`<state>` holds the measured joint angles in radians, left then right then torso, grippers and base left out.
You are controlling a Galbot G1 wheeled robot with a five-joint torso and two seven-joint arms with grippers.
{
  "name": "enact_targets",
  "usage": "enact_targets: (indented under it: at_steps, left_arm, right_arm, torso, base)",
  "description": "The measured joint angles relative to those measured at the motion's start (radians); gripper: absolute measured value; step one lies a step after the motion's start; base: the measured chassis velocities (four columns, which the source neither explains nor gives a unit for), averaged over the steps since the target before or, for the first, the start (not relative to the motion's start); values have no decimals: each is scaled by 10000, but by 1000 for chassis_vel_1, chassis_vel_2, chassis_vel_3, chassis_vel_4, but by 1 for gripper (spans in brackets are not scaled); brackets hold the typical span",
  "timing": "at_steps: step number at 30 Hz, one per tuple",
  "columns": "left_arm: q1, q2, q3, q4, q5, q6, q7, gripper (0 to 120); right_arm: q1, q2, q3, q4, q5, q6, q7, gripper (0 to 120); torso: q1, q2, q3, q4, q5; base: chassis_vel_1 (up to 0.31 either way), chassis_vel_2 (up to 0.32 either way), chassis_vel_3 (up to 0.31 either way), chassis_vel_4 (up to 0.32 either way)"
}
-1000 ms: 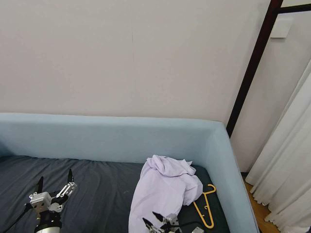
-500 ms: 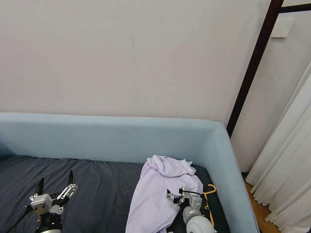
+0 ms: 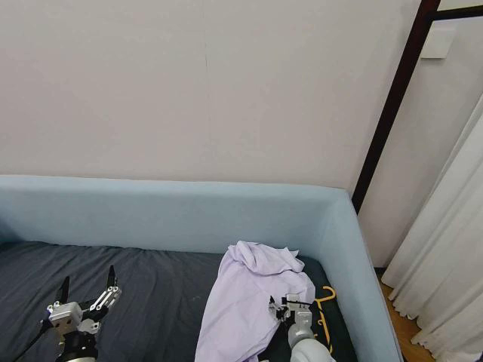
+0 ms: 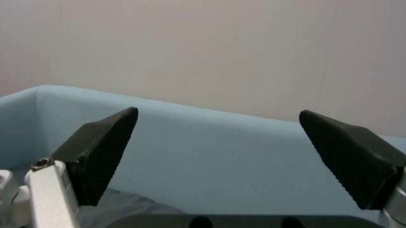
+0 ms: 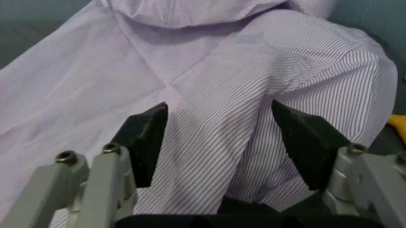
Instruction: Pick up the clothes from the sofa and hang them on the clothes hanger.
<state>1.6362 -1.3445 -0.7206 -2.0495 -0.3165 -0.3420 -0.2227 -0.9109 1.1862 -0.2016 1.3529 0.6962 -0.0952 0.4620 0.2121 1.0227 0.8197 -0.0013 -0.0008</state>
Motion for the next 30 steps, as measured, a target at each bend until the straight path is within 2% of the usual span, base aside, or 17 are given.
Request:
enact_targets:
  at_steps: [3, 4, 8, 9, 13, 14, 17, 25, 30]
  left_arm:
    - [52, 2, 52, 0, 73, -50, 1, 100]
    - [52, 2, 52, 0, 73, -50, 1, 100]
    - [72, 0, 64, 34, 98, -121, 2, 100]
    - [72, 0, 64, 34, 98, -121, 2, 100]
    - [61, -17, 68, 61, 100, -147, 0, 100]
    - [61, -17, 68, 61, 100, -147, 0, 100]
    - [32, -58, 150, 90, 138, -153, 0, 100]
    - [31, -86, 263, 69, 186, -163, -1, 100]
    - [26, -58, 264, 16, 173, -163, -7, 100]
  right_arm:
    - [-15, -26, -46, -64, -227, 19, -45, 51]
    - [-15, -26, -46, -64, -227, 19, -45, 51]
    - [-57, -45, -74, -68, -262, 122, -197, 31]
    - [-57, -45, -74, -68, -262, 122, -197, 31]
    - [-75, -34, -78, -5, -290, 562, -233, 13]
    - [-75, -34, -78, -5, -290, 562, -233, 13]
    - [-143, -128, -46, 280, -248, 764, -261, 0]
    - [-289, -445, 363, 1320, -46, 1782, -387, 0]
    - [140, -1360, 924, 2808, 926, 2256, -1129, 0]
  torso:
    - [0, 0, 0, 0, 0]
    - [0, 0, 0, 0, 0]
    - [0, 0, 0, 0, 0]
    - [0, 0, 0, 0, 0]
    - [0, 0, -1, 0, 0]
    - [0, 0, -1, 0, 0]
    - [0, 0, -1, 1, 0]
    - [0, 0, -1, 2, 3]
    - [0, 0, 0, 1, 2]
  base:
    - [0, 0, 0, 0]
    - [0, 0, 0, 0]
    - [0, 0, 0, 0]
    - [0, 0, 0, 0]
    - [0, 0, 0, 0]
    - [0, 0, 0, 0]
    - [0, 0, 0, 0]
    - [0, 0, 0, 0]
    - [0, 0, 0, 0]
